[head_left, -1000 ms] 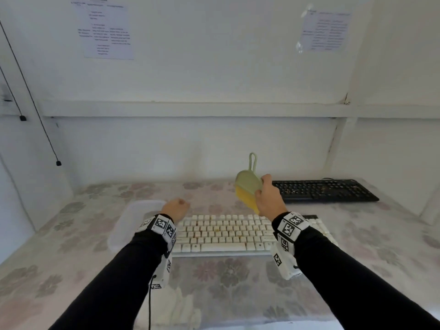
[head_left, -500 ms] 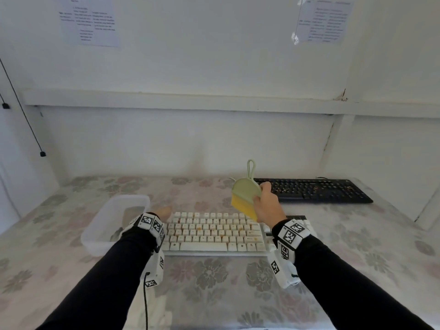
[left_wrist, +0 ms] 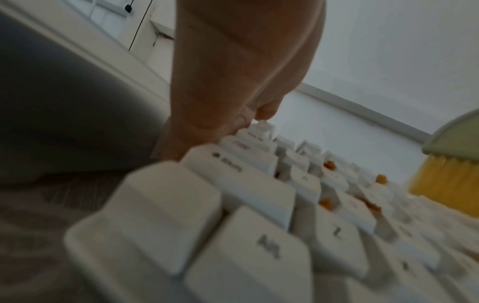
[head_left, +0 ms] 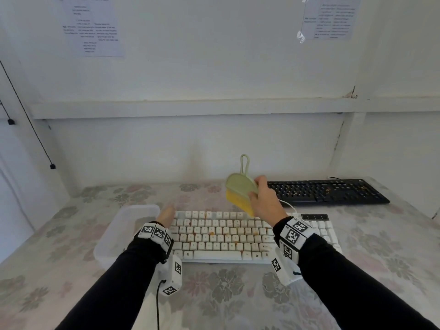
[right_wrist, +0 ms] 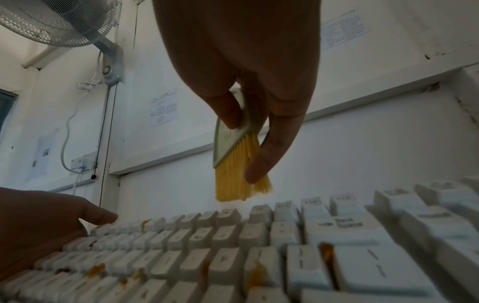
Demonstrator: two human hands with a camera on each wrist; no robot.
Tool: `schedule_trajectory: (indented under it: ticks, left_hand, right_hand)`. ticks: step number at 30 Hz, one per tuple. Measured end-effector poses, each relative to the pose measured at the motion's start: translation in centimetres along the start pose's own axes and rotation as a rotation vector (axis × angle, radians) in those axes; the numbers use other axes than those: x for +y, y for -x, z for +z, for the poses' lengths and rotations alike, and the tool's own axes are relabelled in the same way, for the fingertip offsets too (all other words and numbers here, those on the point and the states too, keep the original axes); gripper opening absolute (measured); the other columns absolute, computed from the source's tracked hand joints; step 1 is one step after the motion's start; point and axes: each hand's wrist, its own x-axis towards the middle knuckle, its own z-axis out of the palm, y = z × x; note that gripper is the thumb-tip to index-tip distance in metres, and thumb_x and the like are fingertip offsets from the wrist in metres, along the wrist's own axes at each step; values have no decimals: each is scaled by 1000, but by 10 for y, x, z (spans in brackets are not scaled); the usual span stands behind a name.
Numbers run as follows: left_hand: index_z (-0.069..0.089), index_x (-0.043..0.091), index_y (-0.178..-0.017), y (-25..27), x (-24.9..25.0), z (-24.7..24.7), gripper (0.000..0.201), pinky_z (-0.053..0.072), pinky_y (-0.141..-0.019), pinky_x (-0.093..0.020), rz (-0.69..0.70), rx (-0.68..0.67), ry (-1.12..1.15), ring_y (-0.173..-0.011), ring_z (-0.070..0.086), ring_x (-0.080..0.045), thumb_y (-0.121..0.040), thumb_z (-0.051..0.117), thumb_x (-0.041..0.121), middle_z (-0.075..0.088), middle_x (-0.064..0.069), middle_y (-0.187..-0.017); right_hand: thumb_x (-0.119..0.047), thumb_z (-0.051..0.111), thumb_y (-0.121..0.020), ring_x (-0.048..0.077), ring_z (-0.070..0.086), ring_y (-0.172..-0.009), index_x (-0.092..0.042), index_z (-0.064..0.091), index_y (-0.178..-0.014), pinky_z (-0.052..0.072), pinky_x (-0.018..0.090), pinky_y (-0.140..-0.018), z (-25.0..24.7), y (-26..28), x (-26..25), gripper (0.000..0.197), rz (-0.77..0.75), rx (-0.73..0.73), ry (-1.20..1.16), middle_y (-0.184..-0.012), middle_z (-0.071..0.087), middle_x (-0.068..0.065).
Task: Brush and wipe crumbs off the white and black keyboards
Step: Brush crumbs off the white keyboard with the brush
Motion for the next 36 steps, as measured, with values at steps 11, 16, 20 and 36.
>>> schedule_trajectory:
  ticks: [11, 16, 20, 36]
  left_hand:
    - [56, 17, -72, -50, -38, -14, 30, 49, -81, -46, -99, -122, 242, -75, 58, -30, -62, 54, 46, 58, -16, -83]
    - [66, 18, -79, -50, -43, -17, 43, 48, -87, -45, -58, -120, 266, -83, 61, -31, -75, 51, 57, 63, -18, -91]
    - [65, 12, -77, 0, -23, -12, 40, 57, -66, -33, -53, -139, 290, -66, 69, -26, -90, 44, 44, 70, -11, -69]
    - [69, 8, -83, 0, -33, -15, 42, 52, -77, -38, 9, -156, 414, -72, 66, -30, -91, 43, 40, 71, -18, -82]
  right_hand:
    - [-11, 49, -93, 22, 51, -63, -25, 32, -95, 43, 32, -59, 22, -7, -40, 22, -207, -10, 42, -69, 47, -5]
    - [-10, 48, -95, 10, 40, -56, -18, 34, -100, 34, 3, -50, 30, -2, -65, 17, -300, -146, 98, -68, 40, -8]
    - [-9, 50, -93, 17, 49, -66, -16, 34, -97, 39, 20, -58, 42, -4, -67, 17, -325, -256, 115, -79, 51, 2]
    - [-15, 55, -92, 24, 57, -95, -11, 43, -129, 39, 24, -75, 50, 4, -66, 40, -440, -352, 303, -111, 61, 12]
